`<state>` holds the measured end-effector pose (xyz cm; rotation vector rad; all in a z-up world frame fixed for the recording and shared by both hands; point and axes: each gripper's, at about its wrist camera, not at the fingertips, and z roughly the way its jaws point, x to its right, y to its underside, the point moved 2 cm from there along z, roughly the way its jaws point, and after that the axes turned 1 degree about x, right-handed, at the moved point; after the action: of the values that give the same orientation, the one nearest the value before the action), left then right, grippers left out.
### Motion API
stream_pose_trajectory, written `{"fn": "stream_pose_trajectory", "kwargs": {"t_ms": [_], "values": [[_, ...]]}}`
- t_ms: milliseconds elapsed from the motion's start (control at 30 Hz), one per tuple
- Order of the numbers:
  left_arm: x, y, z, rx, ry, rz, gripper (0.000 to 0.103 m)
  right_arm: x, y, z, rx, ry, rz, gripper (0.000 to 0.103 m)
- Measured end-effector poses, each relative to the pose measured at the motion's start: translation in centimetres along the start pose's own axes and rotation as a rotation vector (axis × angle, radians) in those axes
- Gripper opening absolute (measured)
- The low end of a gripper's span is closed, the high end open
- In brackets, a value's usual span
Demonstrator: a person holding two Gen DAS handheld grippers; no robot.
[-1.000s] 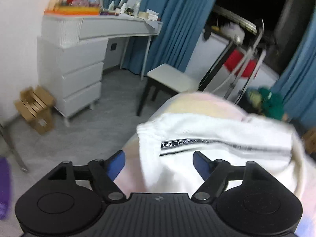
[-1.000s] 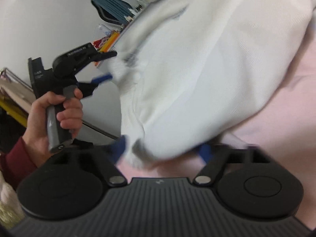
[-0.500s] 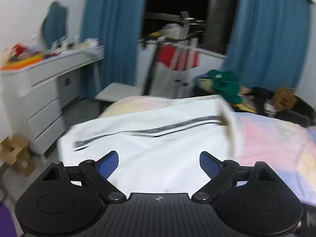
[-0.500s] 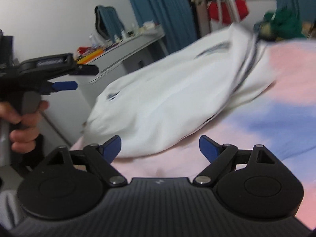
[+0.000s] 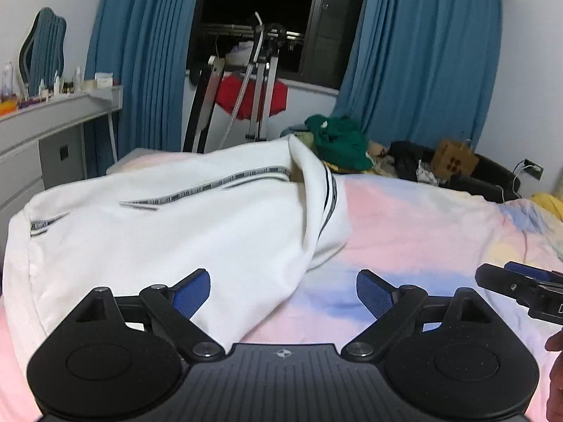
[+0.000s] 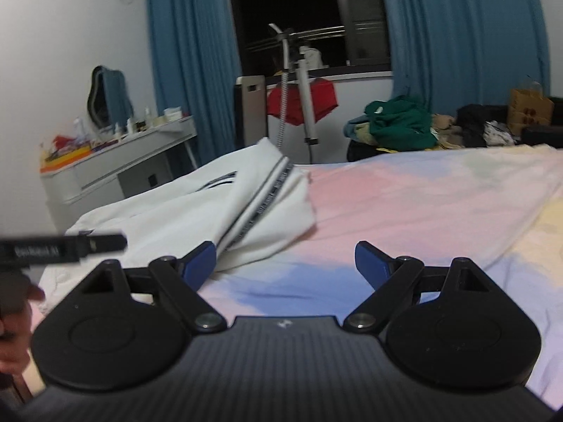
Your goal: Fold clothes
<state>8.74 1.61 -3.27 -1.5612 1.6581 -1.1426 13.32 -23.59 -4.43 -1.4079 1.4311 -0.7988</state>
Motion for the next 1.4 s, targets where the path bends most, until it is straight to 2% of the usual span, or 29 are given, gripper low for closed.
{"fn": "stream_pose_trajectory", "kwargs": {"t_ms": [233,367,433,500,633,733,800,933,1033,1067,1100,1167,1233,1333,1400], "values": [[-0.8,0.4,-0.8,0.056,-0.004,-0.005,0.093,-0.2,0.1,-0.3,0.030,0.018,0.001,0.087],[-2.9,0.3,-0.4,0.030,0.017,-0.067,0.093,0.8,-0.2,-1.3,0.052,0.058,0.055,0.087],[-2.9,0.2,1.0,0.017,0.030,-0.060,0.090,1.3,-0.2,-1.6,0.056,0.074,0.078,0.087],[-2.0,-0.8,3.6,-0.014,0.026,0.000,0.081,1.9,-0.2,-1.4,0.050,0.088,0.109,0.087],[-0.6,-3.9,9.2,0.010,0.041,0.036,0.077,3.3,0.5,-0.4,0.000,0.119,0.155,0.087],[0.7,-7.1,14.8,0.018,0.017,0.017,0.070,4.8,1.3,0.7,-0.033,0.160,0.185,0.087],[1.6,-9.1,18.6,0.022,0.000,0.004,0.062,6.0,1.8,1.7,-0.055,0.192,0.216,0.087],[3.1,-12.7,25.8,0.011,-0.034,-0.027,0.055,8.5,2.9,3.6,-0.097,0.230,0.326,0.087],[3.9,-14.2,30.0,-0.024,-0.056,-0.056,0.037,10.0,3.5,5.2,-0.112,0.235,0.377,0.087],[4.2,-14.6,31.1,-0.034,-0.055,-0.056,0.029,10.3,3.7,5.8,-0.118,0.237,0.383,0.087],[4.6,-14.7,31.7,-0.042,-0.053,-0.033,0.019,10.7,3.9,6.5,-0.125,0.239,0.386,0.087],[5.5,-15.0,32.7,-0.054,-0.050,0.014,0.008,11.3,4.4,7.7,-0.143,0.238,0.401,0.087],[6.4,-15.1,32.4,-0.037,-0.043,0.084,0.005,11.7,4.8,8.8,-0.158,0.232,0.415,0.087],[8.3,-14.9,29.4,0.023,-0.012,0.199,0.003,12.1,4.9,9.5,-0.154,0.224,0.421,0.087],[9.1,-14.4,25.9,0.052,0.025,0.206,0.003,12.1,4.8,9.2,-0.135,0.215,0.428,0.087]]}}
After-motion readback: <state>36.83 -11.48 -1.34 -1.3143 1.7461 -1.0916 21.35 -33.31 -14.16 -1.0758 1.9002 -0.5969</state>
